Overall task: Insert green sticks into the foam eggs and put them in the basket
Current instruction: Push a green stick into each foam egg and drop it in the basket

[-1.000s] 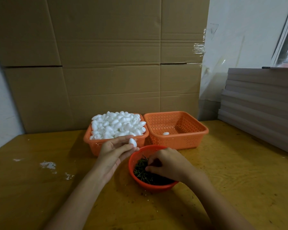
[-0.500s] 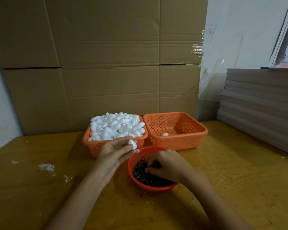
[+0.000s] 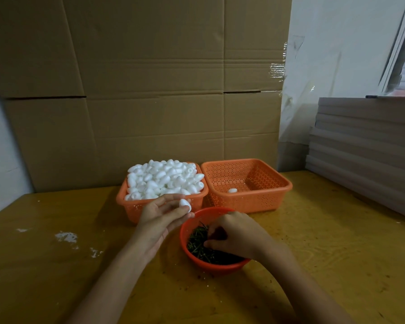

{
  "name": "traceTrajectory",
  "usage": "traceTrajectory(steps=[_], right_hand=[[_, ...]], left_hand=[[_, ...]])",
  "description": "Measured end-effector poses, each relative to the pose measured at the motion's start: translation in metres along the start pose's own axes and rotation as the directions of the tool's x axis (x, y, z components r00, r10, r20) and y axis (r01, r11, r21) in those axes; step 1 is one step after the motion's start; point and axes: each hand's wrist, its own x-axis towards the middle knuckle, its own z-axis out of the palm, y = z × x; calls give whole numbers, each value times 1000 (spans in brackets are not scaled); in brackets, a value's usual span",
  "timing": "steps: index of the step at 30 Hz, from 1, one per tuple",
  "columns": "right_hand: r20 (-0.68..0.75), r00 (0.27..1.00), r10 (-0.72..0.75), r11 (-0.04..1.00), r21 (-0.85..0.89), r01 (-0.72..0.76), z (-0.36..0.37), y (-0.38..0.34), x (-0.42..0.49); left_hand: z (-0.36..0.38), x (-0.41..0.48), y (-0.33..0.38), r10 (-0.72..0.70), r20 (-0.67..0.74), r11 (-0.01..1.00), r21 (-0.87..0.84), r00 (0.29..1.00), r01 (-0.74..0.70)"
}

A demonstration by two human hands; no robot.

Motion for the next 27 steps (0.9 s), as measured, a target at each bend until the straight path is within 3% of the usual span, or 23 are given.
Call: traceTrajectory(steps=[27], right_hand=[[2, 1000, 0, 996, 88, 0, 1, 2, 2]], left_hand=[[1, 0, 1, -23, 23, 1000, -8, 999, 24]])
